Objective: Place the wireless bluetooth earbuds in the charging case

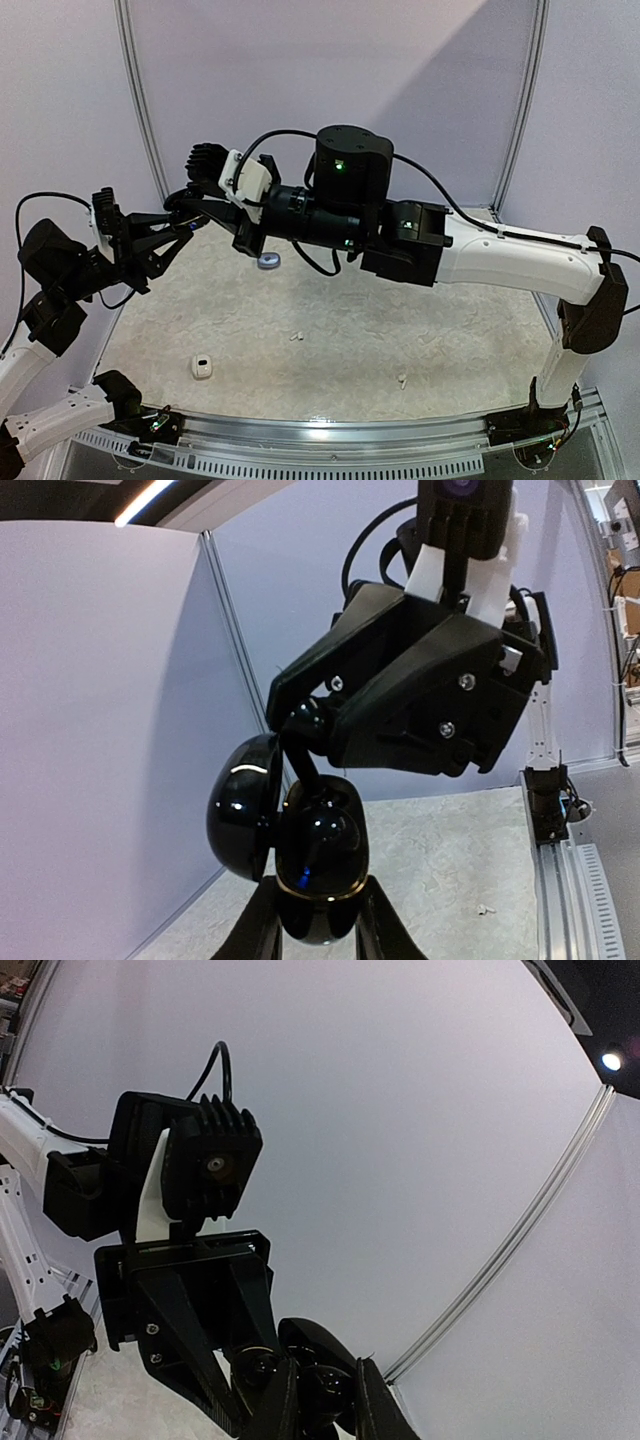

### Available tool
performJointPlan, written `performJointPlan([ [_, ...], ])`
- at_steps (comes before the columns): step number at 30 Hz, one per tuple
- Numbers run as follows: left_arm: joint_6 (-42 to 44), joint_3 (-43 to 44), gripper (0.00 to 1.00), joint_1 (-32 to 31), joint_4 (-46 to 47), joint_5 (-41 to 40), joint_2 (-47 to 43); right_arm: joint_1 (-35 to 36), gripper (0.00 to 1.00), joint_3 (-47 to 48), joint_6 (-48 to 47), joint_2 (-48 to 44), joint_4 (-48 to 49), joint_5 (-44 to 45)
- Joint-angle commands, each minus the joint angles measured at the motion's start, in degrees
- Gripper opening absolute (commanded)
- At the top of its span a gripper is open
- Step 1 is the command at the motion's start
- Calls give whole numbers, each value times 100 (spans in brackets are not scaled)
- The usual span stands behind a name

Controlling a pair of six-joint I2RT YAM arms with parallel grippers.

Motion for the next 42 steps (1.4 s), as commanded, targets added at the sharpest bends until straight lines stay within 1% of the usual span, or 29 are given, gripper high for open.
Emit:
performJointPlan([
  [1, -95, 46, 0, 38, 158, 5, 29, -58, 0, 112, 43, 121, 101, 179],
  [5, -146, 20, 0, 41, 235, -45, 24, -54, 0, 85, -49, 143, 0, 243],
  [9, -402, -14, 0, 42, 311, -192, -1, -50, 0, 28, -268, 142, -18, 275],
  [13, -818, -42, 0, 45, 438, -210, -15, -54, 7, 50, -422, 180, -50, 339],
  [16, -959, -49, 0, 39, 491, -225, -15, -57, 11, 72, -441, 220, -107, 367],
  [23, -888, -29, 0, 47, 508, -193, 9, -50, 12, 171, -450, 294, -285, 384],
  [31, -845, -25, 0, 43, 476, -202, 3, -51, 18, 245, -454, 349, -407, 382],
  [34, -833, -21, 0, 46, 456, -210, 4, -52, 19, 246, -452, 352, -400, 565],
  [42, -800, -33, 0, 46, 448, -217, 13, -54, 23, 321, -448, 406, -450, 561],
])
